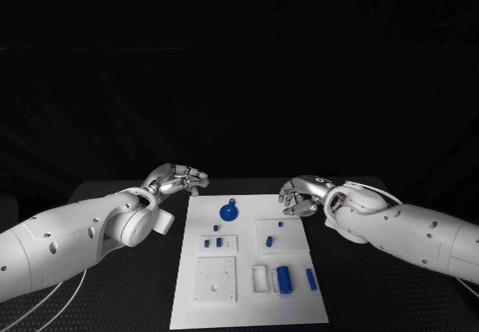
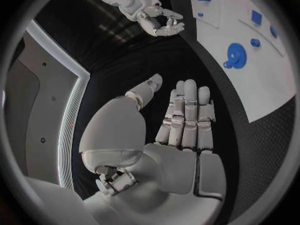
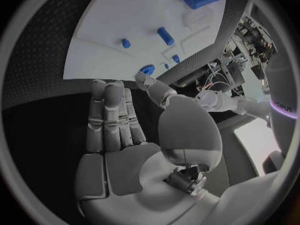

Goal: Assemble the parts on the task board

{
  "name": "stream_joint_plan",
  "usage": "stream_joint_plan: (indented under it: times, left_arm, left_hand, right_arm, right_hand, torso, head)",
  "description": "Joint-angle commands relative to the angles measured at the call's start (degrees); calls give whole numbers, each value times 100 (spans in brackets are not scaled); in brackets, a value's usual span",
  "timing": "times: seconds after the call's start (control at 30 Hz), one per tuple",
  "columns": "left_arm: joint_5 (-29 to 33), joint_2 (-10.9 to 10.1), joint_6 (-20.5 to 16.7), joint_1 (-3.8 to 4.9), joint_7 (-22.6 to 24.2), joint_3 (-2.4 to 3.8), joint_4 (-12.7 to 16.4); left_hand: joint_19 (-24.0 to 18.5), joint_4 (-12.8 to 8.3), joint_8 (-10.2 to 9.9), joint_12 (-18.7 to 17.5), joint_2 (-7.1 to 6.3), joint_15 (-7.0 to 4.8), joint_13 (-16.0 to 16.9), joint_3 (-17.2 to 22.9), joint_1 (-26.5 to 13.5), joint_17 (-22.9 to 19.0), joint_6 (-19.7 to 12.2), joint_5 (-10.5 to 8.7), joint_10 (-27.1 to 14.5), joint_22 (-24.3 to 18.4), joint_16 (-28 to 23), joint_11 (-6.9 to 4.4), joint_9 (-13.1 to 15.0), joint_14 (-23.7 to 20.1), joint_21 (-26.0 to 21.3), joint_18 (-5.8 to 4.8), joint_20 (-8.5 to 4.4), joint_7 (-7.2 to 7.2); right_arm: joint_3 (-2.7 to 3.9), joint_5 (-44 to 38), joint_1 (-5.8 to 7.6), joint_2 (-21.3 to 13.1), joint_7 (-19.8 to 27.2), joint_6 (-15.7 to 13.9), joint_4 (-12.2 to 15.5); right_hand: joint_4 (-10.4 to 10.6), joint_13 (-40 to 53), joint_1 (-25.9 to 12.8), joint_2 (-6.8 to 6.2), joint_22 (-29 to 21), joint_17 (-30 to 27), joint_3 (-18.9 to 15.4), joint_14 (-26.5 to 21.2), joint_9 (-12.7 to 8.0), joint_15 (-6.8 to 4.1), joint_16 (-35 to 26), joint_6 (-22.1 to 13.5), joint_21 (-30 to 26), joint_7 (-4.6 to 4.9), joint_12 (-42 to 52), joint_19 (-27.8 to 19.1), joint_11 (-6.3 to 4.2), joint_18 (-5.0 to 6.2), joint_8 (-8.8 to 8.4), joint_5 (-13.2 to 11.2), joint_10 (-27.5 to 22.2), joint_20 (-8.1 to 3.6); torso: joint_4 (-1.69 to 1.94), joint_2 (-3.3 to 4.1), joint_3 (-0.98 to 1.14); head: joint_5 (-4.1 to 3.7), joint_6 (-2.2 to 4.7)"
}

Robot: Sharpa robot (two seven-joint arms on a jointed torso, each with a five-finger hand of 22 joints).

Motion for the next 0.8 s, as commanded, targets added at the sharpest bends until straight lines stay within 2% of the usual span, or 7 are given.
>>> stream_joint_plan:
  times: [0.03, 0.2, 0.43, 0.73, 0.8]
  left_arm:
    - [387, -19, 130, 6, 311, 4, 114]
    - [409, -30, 108, 6, 326, 4, 170]
    - [470, -16, 63, 6, 348, 4, 187]
    - [488, -23, 86, 6, 346, 4, 214]
    - [489, -27, 96, 6, 346, 4, 216]
  left_hand:
    - [-27, -25, 32, -20, 1, 11, -7, -24, -49, -7, -26, 21, -43, -8, -39, 9, -9, -17, -36, -41, -33, -4]
    - [-26, -37, 29, -29, 1, 21, -14, -38, -60, -10, -46, 23, -57, -10, -70, 26, -18, -10, -53, -42, -26, 10]
    - [-21, -46, 26, -44, 1, 29, -24, -52, -77, -11, -67, 24, -85, -12, -99, 40, -28, 0, -70, -41, -18, 20]
    - [-14, -43, 30, -50, 10, 35, -29, -59, -93, -9, -72, 29, -100, -13, -117, 47, -32, 6, -80, -39, -13, 26]
    - [-14, -43, 31, -51, 10, 35, -30, -60, -95, -9, -72, 29, -101, -13, -119, 47, -33, 7, -81, -38, -12, 27]
  right_arm:
    - [-27, -861, -76, 17, -195, 24, 35]
    - [-43, -1011, -157, 71, -247, 8, 18]
    - [-169, -1241, -198, 174, -357, -19, -40]
    - [-206, -1522, -230, 254, -494, -20, -160]
    - [-216, -1559, -237, 268, -504, -29, -182]
  right_hand:
    - [12, 12, -1, -83, 67, 125, 47, -45, 10, 22, 199, 38, 92, -11, -72, 100, 16, 118, -30, -36, 37, -54]
    - [42, -4, -28, -140, 189, 294, 100, -67, 14, 71, 527, 12, 232, 1, -288, 203, 66, 118, -67, -73, -31, -135]
    - [50, -8, -6, -146, 236, 347, 151, -86, 24, 86, 675, 20, 281, -2, -386, 244, 83, 118, -72, -118, -16, -170]
    - [150, 7, 94, -221, 271, 342, 447, -127, 40, 82, 793, 61, 295, -17, -495, 265, 77, 118, -72, -403, 71, -183]
    - [166, 9, 101, -236, 277, 337, 488, -132, 42, 82, 805, 66, 297, -19, -511, 267, 76, 118, -73, -431, 82, -184]
  torso:
    - [5, 10, -7]
    - [10, 11, -14]
    - [14, 9, -23]
    - [17, 9, -29]
    - [13, 9, -23]
  head:
    - [-59, -21]
    - [-57, -29]
    - [-29, -54]
    - [-14, -69]
    - [-7, -74]
